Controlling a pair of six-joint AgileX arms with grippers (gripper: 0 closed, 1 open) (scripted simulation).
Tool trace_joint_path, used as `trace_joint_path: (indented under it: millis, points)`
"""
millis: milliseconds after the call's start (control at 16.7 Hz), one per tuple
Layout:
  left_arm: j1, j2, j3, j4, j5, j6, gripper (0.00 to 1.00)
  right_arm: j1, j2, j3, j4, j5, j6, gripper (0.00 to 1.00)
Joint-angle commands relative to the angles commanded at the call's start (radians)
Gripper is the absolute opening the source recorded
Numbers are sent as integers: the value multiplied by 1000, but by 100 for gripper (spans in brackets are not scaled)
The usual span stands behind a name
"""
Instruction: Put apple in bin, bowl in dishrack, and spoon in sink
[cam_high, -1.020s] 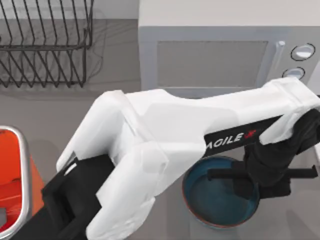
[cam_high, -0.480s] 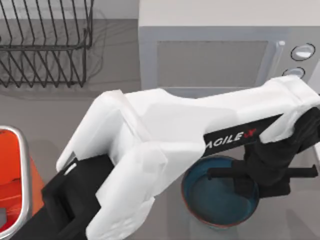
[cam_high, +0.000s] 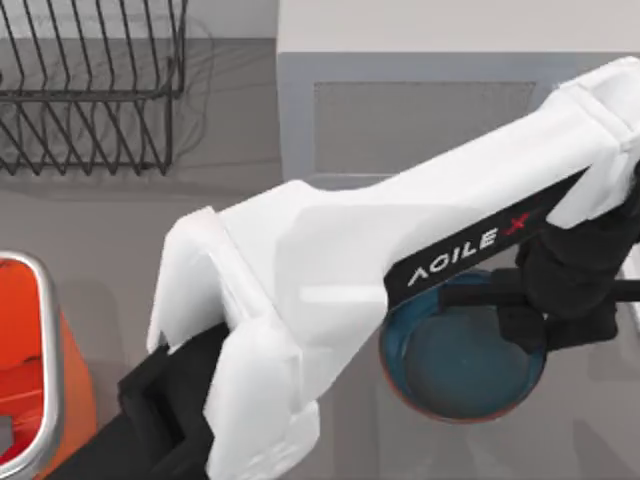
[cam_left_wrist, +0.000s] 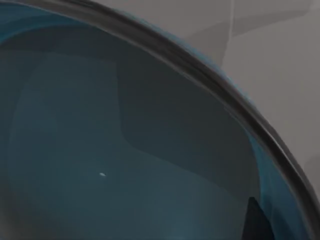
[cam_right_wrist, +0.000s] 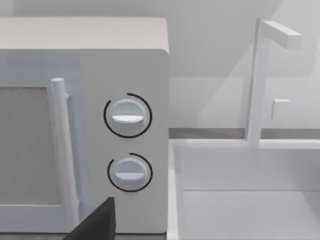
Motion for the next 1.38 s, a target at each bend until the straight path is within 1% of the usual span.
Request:
trace_joint_path:
  millis: [180,300,420,720,840,1020,1200,1380]
  points:
    - [-2,39,175,-139,2,5,0,0,0,0,0,0,0,100]
    - [-3,58,240,-202,4,8,0,0,0,0,0,0,0,100]
    - [-3,66,263,-225,4,9,0,0,0,0,0,0,0,100]
    - [7,53,252,-219,3,15,0,0,0,0,0,0,0,100]
    - [44,5,200,-195,1,40,0,0,0,0,0,0,0,100]
    - [152,-137,48,-110,0,106,0,0,0,0,0,0,0,100]
    - [307,-352,-169,39,9,202,0,0,0,0,0,0,0,100]
    - [491,-613,-417,253,30,323,0,0,0,0,0,0,0,100]
